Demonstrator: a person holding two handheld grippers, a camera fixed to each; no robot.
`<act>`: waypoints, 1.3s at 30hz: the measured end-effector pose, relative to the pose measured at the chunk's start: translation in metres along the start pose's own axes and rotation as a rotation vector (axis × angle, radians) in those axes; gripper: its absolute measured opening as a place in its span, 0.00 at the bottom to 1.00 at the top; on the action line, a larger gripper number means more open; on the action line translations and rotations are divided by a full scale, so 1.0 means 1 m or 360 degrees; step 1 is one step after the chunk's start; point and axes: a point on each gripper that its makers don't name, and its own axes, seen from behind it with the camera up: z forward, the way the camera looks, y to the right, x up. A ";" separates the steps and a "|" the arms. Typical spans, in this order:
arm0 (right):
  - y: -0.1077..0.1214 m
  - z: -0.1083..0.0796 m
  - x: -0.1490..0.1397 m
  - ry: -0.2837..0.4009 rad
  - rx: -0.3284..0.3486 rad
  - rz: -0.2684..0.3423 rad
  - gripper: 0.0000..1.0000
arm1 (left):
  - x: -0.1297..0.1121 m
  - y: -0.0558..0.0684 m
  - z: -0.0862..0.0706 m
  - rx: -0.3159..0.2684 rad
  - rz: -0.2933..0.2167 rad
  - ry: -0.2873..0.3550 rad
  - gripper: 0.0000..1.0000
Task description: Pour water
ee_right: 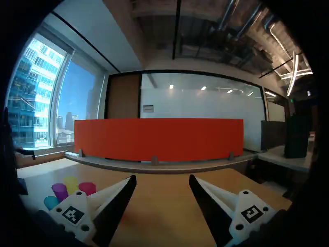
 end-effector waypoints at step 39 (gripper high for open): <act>-0.001 -0.006 -0.005 0.0012 -0.0074 0.0156 0.99 | -0.034 -0.043 -0.003 0.0406 0.0052 0.0149 0.96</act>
